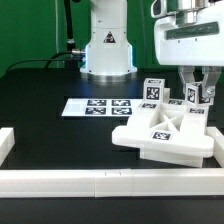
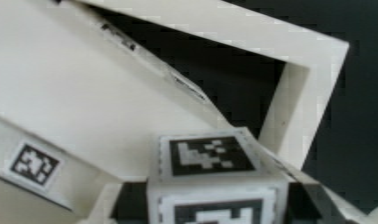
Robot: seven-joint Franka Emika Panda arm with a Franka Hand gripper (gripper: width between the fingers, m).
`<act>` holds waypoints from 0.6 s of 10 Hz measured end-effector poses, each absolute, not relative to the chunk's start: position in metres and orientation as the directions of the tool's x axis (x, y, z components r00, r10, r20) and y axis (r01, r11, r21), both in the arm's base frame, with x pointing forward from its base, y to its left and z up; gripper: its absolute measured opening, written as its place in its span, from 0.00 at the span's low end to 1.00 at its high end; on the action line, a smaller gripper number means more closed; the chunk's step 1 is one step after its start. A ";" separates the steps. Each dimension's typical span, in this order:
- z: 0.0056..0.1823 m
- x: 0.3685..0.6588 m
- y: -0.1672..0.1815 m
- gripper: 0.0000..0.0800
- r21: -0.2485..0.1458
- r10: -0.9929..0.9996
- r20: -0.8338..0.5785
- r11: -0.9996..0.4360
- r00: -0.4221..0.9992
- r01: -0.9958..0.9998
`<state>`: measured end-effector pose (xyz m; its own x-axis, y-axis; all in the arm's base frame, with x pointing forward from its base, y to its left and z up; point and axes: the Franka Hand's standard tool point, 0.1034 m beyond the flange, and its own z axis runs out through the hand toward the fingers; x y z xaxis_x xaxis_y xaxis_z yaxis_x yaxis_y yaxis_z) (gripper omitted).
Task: Assemble chair
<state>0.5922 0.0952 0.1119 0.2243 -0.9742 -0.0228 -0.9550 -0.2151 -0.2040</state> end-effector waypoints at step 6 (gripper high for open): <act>0.112 0.590 0.097 0.75 -0.188 -0.964 -0.033 -0.252 0.262 -0.949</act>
Offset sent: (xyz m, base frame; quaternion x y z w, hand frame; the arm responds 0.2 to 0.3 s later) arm 0.0000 0.0000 0.0000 0.0000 0.0000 0.0000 1.0000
